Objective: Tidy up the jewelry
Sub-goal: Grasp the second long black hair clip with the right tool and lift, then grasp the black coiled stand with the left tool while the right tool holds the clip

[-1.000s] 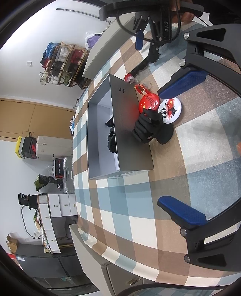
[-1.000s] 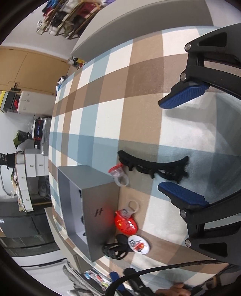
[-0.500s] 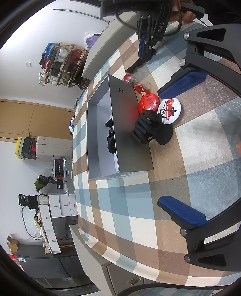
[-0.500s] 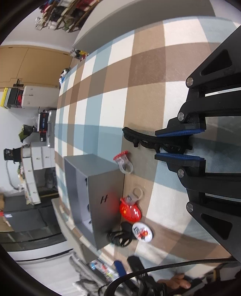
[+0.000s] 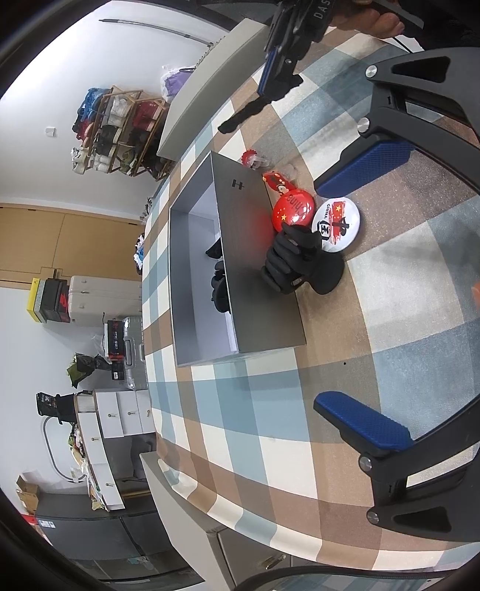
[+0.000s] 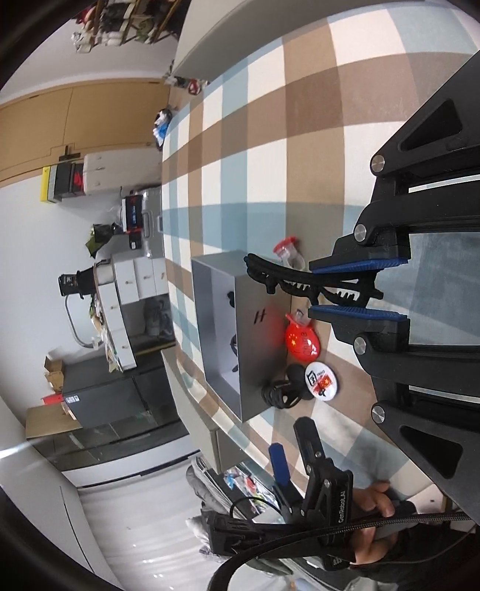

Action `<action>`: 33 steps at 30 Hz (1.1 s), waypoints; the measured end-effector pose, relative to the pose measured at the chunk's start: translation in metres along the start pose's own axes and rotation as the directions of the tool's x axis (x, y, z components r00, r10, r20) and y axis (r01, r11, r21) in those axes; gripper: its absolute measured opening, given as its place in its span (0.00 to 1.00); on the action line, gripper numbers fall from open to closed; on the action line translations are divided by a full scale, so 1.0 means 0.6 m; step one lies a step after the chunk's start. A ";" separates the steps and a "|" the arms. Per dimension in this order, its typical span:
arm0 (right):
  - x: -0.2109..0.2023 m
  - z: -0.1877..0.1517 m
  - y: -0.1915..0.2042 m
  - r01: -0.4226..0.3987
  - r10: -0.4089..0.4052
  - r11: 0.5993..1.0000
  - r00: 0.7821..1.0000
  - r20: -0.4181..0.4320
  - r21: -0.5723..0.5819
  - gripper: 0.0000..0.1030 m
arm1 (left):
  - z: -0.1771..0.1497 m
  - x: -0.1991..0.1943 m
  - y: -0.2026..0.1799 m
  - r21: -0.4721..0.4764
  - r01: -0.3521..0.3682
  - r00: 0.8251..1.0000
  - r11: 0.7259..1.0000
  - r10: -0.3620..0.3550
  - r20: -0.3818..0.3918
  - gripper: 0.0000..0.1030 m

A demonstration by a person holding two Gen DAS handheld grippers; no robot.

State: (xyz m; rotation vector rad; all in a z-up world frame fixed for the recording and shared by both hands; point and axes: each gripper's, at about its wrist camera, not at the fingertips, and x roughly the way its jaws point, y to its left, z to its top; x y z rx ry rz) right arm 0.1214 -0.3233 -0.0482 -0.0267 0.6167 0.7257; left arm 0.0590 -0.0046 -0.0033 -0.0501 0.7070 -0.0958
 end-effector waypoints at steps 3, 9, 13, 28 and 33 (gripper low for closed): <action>0.007 -0.002 0.001 -0.012 0.012 1.000 1.000 -0.015 0.004 0.16 | 0.009 0.012 -0.012 0.022 0.036 0.999 0.999 -0.035 -0.033 0.99; 0.004 -0.003 0.004 -0.022 0.022 1.000 1.000 -0.009 -0.006 0.16 | 0.018 0.048 -0.032 0.076 0.051 0.992 0.996 -0.041 -0.119 0.71; 0.002 -0.003 0.003 -0.024 0.024 1.000 1.000 -0.007 -0.003 0.16 | 0.019 0.054 -0.027 0.045 0.071 0.989 0.996 -0.065 -0.135 0.68; -0.001 -0.008 0.010 -0.026 0.026 1.000 1.000 -0.010 -0.015 0.16 | 0.015 0.033 -0.027 0.026 0.111 0.990 0.994 -0.108 -0.093 0.27; -0.004 -0.009 0.011 -0.025 0.025 1.000 1.000 -0.005 -0.017 0.16 | 0.008 0.018 -0.028 0.030 0.111 0.991 0.993 -0.109 -0.074 0.27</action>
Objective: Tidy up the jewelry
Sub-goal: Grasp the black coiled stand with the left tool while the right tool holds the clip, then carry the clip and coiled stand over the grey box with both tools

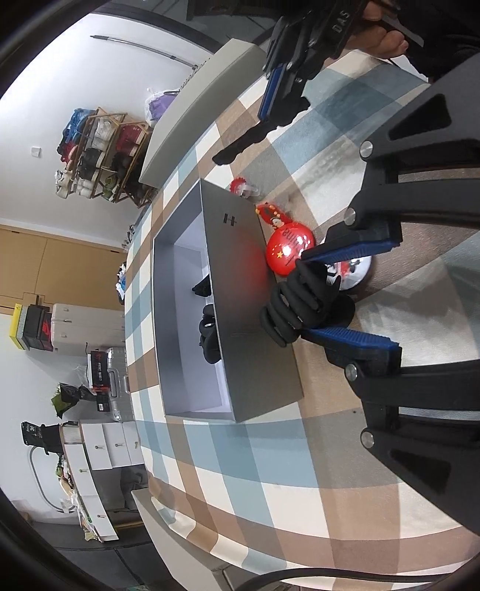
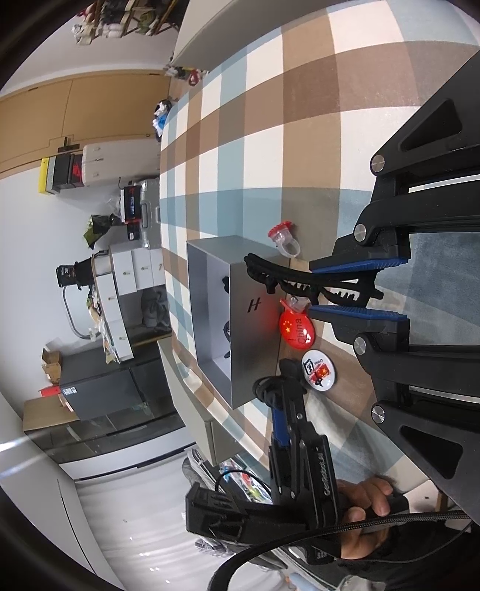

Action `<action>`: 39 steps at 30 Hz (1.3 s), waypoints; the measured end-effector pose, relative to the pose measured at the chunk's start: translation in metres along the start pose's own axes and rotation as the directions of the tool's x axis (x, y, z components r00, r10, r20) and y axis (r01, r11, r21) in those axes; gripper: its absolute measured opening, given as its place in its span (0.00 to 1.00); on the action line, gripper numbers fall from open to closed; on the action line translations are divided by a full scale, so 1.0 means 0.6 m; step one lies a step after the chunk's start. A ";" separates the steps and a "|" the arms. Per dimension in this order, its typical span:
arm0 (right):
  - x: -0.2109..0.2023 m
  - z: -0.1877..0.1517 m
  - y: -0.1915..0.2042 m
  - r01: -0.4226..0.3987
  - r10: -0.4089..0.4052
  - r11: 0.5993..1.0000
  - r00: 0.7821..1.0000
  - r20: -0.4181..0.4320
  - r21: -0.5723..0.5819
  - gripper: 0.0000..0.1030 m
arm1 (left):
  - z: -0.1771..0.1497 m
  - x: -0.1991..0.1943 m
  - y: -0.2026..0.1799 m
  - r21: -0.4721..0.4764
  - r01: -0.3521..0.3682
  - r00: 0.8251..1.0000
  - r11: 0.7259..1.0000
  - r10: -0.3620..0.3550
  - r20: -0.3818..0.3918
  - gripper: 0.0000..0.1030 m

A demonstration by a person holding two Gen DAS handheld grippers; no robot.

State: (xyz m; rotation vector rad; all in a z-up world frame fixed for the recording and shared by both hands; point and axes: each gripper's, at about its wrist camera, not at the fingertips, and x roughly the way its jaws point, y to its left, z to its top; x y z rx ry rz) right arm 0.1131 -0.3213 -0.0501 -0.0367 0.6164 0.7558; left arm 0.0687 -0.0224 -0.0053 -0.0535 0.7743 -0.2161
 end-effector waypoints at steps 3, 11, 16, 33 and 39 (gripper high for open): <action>-0.001 0.000 0.000 -0.002 0.002 1.000 1.000 0.005 0.000 0.16 | -0.003 -0.009 -0.004 0.014 -0.006 1.000 1.000 0.005 0.023 0.27; -0.004 0.004 0.000 -0.013 0.013 1.000 1.000 0.023 0.005 0.16 | 0.004 -0.030 -0.008 0.033 -0.008 0.995 0.999 0.005 0.102 0.27; -0.003 0.006 0.000 -0.021 0.021 1.000 0.999 0.029 0.009 0.16 | 0.007 -0.033 -0.002 0.022 -0.008 0.992 1.000 0.006 0.127 0.27; -0.011 0.009 -0.001 -0.054 0.052 0.998 0.996 0.071 0.025 0.16 | 0.014 -0.052 0.012 -0.024 0.012 0.982 1.000 -0.007 0.190 0.27; -0.016 0.013 -0.006 -0.076 0.072 0.996 0.994 0.088 0.041 0.16 | 0.014 -0.054 0.014 -0.029 0.004 0.979 1.000 0.002 0.202 0.27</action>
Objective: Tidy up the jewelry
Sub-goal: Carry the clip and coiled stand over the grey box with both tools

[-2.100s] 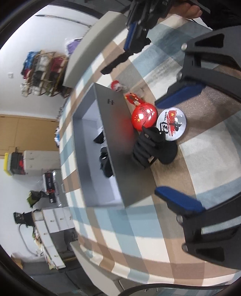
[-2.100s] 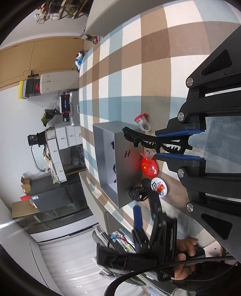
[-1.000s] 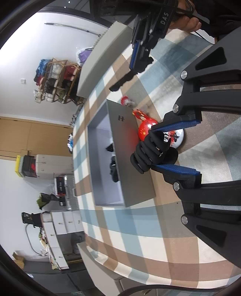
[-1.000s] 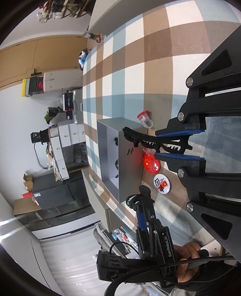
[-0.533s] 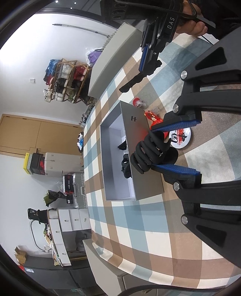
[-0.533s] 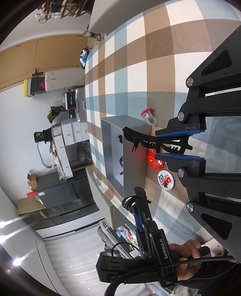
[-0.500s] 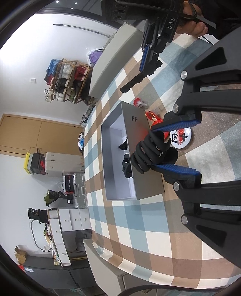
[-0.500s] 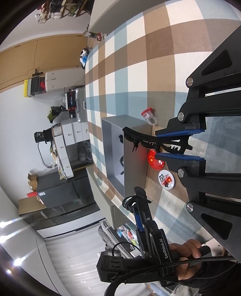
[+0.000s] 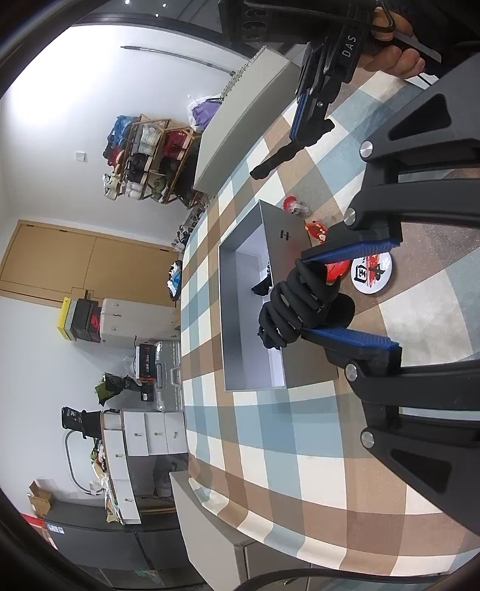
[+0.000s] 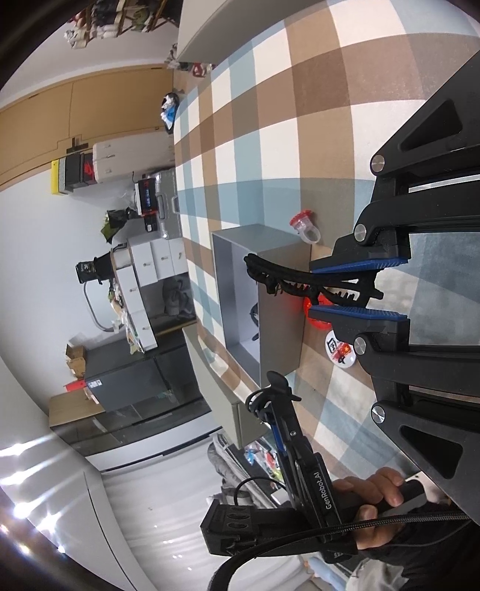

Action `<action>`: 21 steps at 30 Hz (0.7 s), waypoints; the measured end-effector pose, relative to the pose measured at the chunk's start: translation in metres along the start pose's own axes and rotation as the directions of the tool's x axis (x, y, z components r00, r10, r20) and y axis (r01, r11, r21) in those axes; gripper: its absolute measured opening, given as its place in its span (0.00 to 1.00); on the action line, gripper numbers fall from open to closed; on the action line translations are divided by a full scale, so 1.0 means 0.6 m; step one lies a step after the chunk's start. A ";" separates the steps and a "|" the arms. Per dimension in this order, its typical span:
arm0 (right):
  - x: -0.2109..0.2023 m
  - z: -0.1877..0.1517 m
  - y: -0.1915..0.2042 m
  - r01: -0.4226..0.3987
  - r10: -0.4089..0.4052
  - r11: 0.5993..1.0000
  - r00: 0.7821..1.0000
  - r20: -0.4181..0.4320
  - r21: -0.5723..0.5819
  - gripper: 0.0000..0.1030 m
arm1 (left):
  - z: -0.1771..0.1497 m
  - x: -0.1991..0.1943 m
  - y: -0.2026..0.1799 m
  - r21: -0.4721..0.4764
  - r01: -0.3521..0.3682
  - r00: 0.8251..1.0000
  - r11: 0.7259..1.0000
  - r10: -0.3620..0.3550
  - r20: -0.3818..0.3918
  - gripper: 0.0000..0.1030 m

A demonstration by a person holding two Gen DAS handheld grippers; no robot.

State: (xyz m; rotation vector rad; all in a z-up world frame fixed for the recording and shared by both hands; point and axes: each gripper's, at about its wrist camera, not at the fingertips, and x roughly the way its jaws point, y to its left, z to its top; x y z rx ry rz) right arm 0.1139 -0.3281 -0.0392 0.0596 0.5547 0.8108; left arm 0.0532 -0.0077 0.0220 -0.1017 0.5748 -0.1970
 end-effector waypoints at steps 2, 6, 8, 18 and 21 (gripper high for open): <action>-0.001 0.002 -0.001 -0.005 0.005 1.000 1.000 0.005 0.006 0.16 | 0.001 -0.001 0.002 -0.005 0.000 1.000 1.000 0.000 0.003 0.27; -0.005 0.009 -0.001 -0.021 0.021 1.000 1.000 0.016 0.016 0.16 | 0.003 -0.002 0.006 -0.015 0.002 1.000 1.000 -0.002 0.008 0.27; -0.006 0.013 0.000 -0.026 0.025 1.000 0.999 0.022 0.016 0.16 | 0.004 -0.002 0.008 -0.020 0.000 1.000 1.000 0.000 0.009 0.27; 0.000 0.047 0.006 -0.066 0.065 0.998 0.997 0.045 0.009 0.16 | 0.018 -0.006 0.015 -0.026 -0.013 0.999 1.000 0.013 0.036 0.27; 0.007 0.064 0.003 -0.094 0.093 0.995 0.994 0.055 0.032 0.16 | 0.026 -0.004 0.017 -0.028 -0.018 0.999 0.999 0.020 0.046 0.27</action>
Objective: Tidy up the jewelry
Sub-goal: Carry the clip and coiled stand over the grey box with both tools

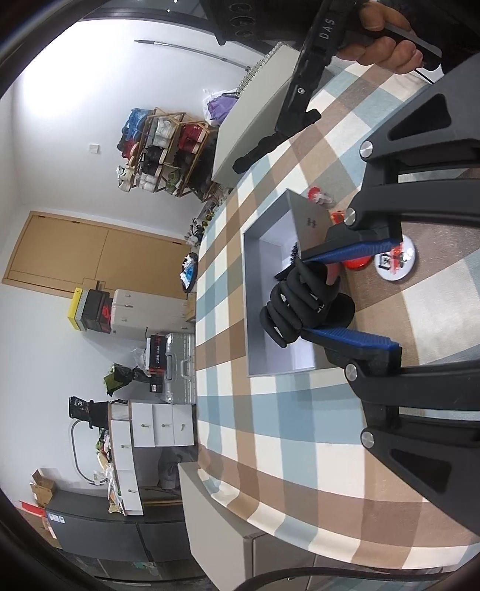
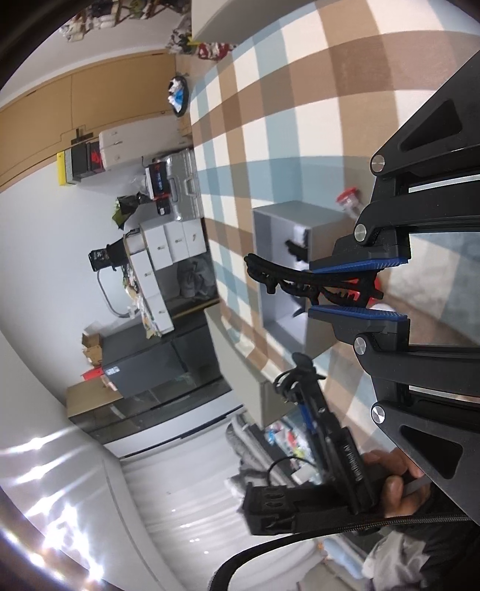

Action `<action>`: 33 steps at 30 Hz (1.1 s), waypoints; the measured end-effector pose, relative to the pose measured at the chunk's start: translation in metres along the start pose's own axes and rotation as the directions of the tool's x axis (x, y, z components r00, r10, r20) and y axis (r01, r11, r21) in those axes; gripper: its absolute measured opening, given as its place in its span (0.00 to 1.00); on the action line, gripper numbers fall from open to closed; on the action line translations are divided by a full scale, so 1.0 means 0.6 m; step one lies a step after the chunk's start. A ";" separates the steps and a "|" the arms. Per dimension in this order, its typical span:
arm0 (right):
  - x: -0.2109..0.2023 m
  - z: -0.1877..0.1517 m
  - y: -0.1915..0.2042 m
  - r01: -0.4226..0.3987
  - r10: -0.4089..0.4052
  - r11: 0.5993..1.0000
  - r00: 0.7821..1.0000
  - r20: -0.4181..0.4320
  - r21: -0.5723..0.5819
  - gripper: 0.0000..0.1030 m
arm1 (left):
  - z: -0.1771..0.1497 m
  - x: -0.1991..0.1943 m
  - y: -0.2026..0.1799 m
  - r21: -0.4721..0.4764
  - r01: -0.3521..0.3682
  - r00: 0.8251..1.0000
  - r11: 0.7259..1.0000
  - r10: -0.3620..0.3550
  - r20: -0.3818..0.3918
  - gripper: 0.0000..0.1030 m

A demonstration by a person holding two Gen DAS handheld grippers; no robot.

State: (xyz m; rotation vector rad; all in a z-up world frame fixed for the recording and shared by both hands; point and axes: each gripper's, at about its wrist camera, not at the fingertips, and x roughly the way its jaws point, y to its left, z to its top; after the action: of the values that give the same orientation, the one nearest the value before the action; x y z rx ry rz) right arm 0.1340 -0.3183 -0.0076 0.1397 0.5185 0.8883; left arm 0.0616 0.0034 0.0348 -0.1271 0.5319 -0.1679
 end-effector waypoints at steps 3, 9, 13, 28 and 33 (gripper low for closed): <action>0.016 0.010 -0.006 -0.004 0.004 1.000 1.000 -0.005 0.019 0.16 | 0.007 0.008 0.004 -0.006 -0.008 1.000 1.000 0.008 0.000 0.27; 0.064 0.025 -0.024 -0.044 0.049 0.994 0.998 -0.045 0.097 0.16 | 0.027 0.031 0.012 -0.005 -0.030 0.999 1.000 0.030 0.014 0.27; 0.099 0.037 -0.034 -0.062 0.072 0.987 0.995 -0.063 0.151 0.16 | 0.033 0.055 0.022 -0.020 -0.044 0.999 0.999 0.044 0.008 0.27; 0.149 0.042 -0.058 -0.012 0.038 0.972 0.994 -0.106 0.235 0.16 | 0.031 0.082 0.031 -0.032 -0.075 0.996 0.997 0.074 -0.041 0.27; 0.159 0.040 -0.054 0.013 0.016 0.978 0.991 -0.137 0.209 0.16 | 0.029 0.090 0.024 -0.018 -0.077 0.996 0.997 0.075 -0.057 0.27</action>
State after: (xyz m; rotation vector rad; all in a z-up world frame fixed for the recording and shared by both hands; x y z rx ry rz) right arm 0.2177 -0.2632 -0.0329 0.2723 0.7414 0.8466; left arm 0.1184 0.0083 0.0209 -0.1216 0.5941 -0.0921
